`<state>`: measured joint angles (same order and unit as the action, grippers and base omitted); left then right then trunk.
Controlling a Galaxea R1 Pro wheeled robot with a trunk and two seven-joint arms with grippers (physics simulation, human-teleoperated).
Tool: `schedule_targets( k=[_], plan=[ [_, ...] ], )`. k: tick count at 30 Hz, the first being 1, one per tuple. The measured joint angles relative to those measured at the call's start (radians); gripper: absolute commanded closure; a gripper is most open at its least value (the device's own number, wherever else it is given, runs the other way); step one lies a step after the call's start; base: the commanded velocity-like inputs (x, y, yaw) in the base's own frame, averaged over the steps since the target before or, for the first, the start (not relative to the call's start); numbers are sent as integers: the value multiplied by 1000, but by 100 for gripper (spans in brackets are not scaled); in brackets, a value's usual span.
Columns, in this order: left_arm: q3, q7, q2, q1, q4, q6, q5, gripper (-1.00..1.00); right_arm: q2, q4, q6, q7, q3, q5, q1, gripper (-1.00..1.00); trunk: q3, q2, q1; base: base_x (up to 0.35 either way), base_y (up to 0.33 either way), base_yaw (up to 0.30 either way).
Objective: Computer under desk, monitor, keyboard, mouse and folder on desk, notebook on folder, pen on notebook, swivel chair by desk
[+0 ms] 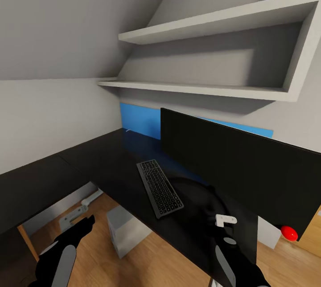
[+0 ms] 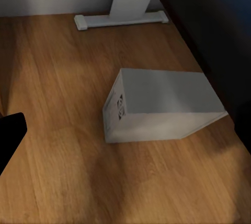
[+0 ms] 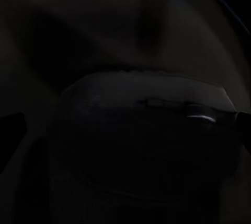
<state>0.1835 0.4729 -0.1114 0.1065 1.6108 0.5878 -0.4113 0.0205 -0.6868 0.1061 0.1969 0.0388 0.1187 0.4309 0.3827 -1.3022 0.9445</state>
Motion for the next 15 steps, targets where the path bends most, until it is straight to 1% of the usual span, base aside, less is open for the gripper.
schedule_targets(
  k=[15],
  plan=[
    [-2, 0, -2, 0, 0, 0, 0, -100, 0, 0, 0, 1, 0, 0, 0, -100, 0, 0, 0, 0, 0, 0]
  ],
)
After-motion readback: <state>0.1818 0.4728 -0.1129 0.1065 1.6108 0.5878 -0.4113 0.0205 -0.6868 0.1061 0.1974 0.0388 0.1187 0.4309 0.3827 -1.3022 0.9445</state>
